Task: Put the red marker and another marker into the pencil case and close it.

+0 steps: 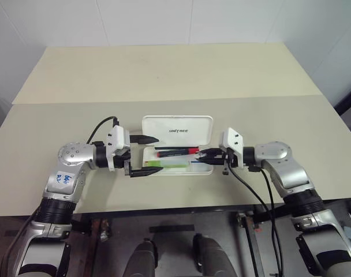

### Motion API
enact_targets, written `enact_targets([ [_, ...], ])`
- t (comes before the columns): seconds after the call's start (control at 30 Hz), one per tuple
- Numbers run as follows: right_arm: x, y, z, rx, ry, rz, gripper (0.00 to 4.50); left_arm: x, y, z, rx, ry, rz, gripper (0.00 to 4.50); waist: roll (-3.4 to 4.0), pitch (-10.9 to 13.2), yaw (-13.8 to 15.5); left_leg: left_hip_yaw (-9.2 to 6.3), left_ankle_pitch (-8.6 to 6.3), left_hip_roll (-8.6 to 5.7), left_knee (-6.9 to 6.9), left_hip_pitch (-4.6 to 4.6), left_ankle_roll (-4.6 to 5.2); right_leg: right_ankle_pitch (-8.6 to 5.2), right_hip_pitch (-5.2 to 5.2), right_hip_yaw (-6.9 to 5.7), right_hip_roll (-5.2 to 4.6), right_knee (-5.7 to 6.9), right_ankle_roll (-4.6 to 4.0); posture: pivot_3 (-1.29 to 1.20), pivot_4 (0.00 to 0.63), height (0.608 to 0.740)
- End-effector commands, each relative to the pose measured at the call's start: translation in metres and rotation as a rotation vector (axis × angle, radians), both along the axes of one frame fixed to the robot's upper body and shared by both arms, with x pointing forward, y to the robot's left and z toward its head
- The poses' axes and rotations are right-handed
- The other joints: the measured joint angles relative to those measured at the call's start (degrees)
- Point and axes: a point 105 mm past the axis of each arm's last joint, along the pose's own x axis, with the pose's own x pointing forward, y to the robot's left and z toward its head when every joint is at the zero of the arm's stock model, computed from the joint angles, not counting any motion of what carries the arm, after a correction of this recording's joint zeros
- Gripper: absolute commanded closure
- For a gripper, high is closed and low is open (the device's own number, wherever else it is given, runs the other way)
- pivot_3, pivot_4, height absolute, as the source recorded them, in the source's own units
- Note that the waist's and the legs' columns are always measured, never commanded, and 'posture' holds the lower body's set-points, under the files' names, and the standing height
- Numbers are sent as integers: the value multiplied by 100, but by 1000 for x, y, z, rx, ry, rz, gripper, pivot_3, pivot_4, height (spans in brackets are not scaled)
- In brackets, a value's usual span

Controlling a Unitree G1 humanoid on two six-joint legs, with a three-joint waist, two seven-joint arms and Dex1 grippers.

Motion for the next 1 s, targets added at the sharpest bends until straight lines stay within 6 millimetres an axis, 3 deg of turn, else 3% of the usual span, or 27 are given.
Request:
enact_targets([
  [0.03, -3, 4, 7, -2, -28, 48, 4113, -1, 9, 2, 5, -24, 23, 0, 0, 0, -2, 0, 0, 0, 0, 0, -1, 0, 0, 0, 0, -2, 0, 0, 150, 740],
  [0.6, -14, -3, -10, -34, 38, 77, 4113, -3, 13, 1, 9, -29, 26, 0, 0, 0, -4, 0, -1, 2, -1, 2, -1, 0, 0, 0, 1, 3, 0, 0, 150, 740],
  [0.83, -7, -2, -13, -32, 4, 65, 1746, -4, 12, 1, 15, -32, 13, 0, 0, 0, -6, 1, -1, 2, 0, 6, -1, 0, 2, 0, 2, 3, 0, 0, 150, 740],
  [1.0, -2, 11, 16, 65, -98, 65, 26, -3, 10, 3, 17, -31, 8, 0, 0, 0, -16, 1, 0, 2, 0, 6, -1, 0, 1, 1, 2, 7, 0, 0, 150, 740],
])
